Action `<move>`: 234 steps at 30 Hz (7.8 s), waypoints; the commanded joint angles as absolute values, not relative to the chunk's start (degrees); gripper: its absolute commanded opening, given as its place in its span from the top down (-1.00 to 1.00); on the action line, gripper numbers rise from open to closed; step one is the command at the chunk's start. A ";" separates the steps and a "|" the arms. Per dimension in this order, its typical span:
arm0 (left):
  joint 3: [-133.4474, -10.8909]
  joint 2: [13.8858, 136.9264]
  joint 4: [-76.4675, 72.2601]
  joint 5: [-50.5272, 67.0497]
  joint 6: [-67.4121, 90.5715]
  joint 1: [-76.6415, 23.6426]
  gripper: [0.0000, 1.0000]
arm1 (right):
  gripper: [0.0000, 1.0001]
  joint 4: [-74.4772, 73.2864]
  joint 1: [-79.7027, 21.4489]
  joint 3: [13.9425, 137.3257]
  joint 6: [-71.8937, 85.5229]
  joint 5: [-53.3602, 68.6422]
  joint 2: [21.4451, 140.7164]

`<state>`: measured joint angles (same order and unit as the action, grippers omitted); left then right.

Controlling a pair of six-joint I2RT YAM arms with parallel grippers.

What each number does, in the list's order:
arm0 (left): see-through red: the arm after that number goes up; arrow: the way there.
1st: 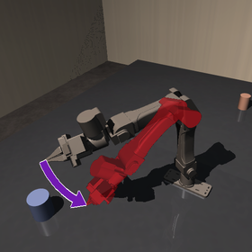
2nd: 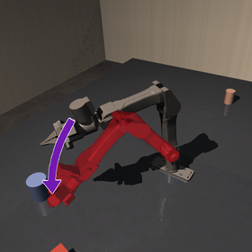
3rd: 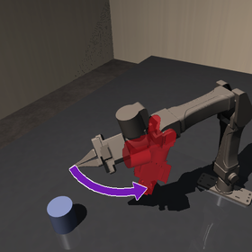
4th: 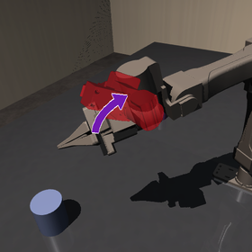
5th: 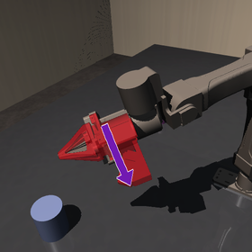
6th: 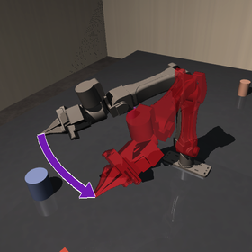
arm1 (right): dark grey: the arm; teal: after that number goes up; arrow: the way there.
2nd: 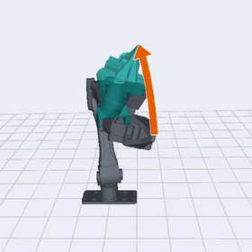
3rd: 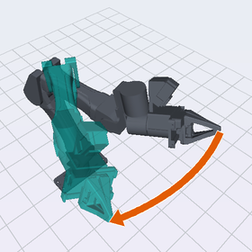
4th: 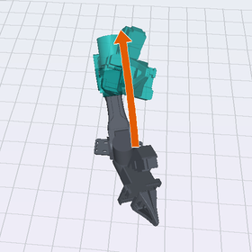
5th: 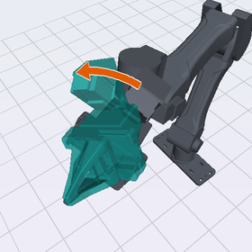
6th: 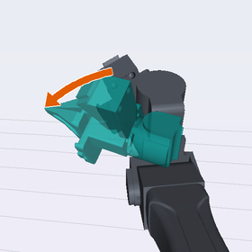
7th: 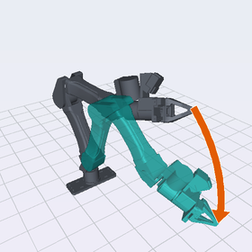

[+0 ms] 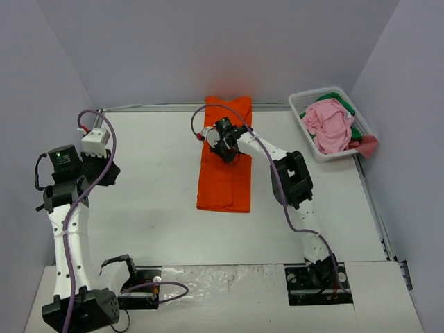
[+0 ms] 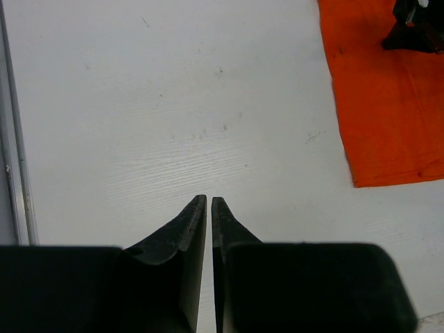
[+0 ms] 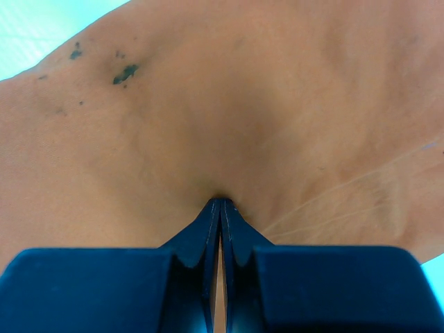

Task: Fold and stack the t-shirts
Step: Rotate the tshirt 90 degrees, then grab the bottom of the folded rectangular tshirt with both arms

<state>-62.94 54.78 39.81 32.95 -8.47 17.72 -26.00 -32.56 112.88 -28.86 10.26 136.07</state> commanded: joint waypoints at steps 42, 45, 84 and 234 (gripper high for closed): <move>-51.24 72.59 20.58 -0.53 -32.78 -43.94 0.04 | -0.81 -23.73 2.19 60.56 -28.39 28.13 74.44; -49.40 74.26 16.98 0.00 -33.57 -45.17 0.06 | -0.77 -23.82 4.47 59.77 -27.95 29.52 75.41; -45.88 87.45 10.81 4.92 -35.07 -48.16 0.63 | -0.70 -22.85 15.64 58.01 -28.04 35.24 76.99; -66.09 96.33 33.66 30.58 -25.84 -32.35 0.95 | 0.21 -21.44 -31.03 56.16 -41.31 30.84 92.55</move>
<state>-63.22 96.90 33.67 25.56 -26.20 -32.60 -20.45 -30.09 52.97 -43.35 31.42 90.76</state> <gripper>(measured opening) 0.029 0.399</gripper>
